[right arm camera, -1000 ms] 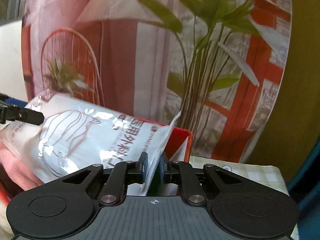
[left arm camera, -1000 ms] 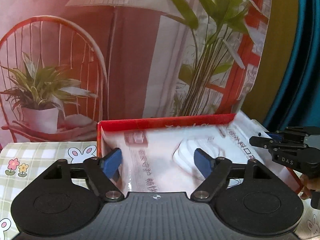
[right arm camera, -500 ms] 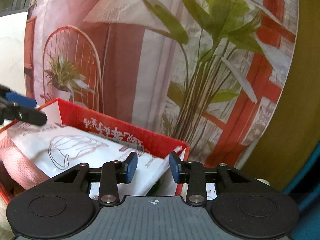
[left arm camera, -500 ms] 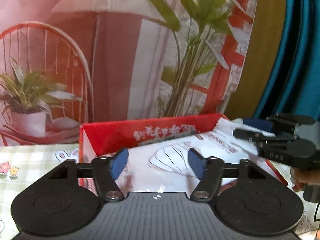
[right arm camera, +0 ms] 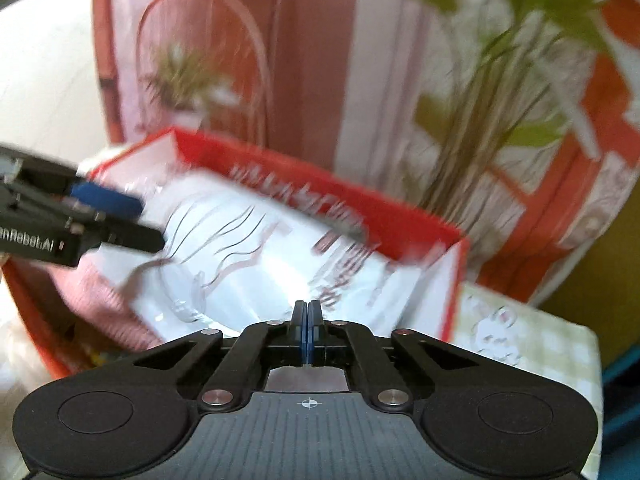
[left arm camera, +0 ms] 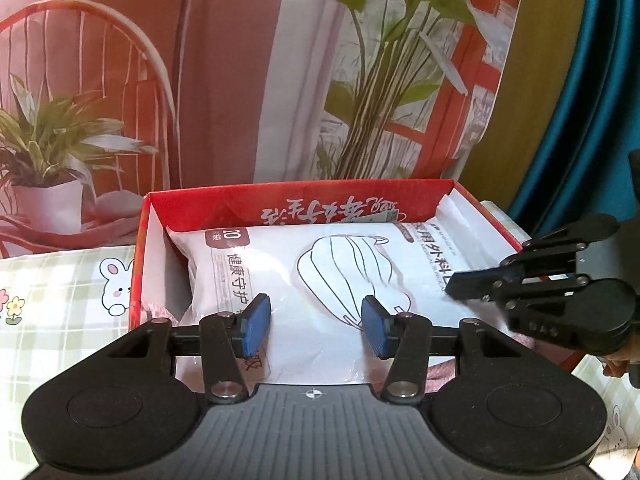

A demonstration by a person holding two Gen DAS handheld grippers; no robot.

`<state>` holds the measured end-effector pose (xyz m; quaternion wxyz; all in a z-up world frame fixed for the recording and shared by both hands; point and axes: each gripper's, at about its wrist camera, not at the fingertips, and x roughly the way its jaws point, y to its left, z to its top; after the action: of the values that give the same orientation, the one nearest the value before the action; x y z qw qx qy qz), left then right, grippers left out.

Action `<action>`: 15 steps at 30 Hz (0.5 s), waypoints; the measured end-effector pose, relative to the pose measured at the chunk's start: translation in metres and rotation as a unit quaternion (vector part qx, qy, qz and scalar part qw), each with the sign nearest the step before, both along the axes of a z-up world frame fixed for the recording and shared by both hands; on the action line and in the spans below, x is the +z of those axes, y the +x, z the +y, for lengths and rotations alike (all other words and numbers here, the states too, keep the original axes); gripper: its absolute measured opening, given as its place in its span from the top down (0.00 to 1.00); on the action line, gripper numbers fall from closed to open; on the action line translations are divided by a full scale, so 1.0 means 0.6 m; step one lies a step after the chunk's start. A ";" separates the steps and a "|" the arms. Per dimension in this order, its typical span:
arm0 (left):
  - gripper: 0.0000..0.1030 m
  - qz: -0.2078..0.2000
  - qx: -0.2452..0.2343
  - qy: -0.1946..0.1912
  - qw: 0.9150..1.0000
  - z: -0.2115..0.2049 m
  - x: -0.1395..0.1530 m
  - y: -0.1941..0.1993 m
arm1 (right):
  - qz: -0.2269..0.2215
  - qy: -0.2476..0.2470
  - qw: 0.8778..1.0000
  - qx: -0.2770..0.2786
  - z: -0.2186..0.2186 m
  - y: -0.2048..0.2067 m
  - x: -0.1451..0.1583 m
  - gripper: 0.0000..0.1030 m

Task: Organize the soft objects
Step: 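Lower the mask bag into the box and open both tools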

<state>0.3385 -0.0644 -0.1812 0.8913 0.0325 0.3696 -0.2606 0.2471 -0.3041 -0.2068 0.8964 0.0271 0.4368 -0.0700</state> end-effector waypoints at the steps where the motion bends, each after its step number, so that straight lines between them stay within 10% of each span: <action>1: 0.48 0.001 0.002 0.001 1.000 0.001 0.000 0.000 | 0.012 -0.002 1.000 0.004 0.004 0.006 -0.002 0.99; 11: 0.41 -0.022 0.005 0.009 1.000 0.009 0.029 -0.036 | -0.020 -0.010 0.999 -0.023 0.025 -0.015 0.019 0.81; 15: 0.31 -0.031 0.014 0.009 0.999 0.016 0.044 -0.057 | -0.061 -0.002 0.998 -0.034 0.036 -0.042 0.045 0.43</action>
<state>0.3041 -0.0551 -0.1549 0.9054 0.0437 0.3451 -0.2434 0.2220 -0.2827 -0.1799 0.9184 0.0441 0.3804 -0.1000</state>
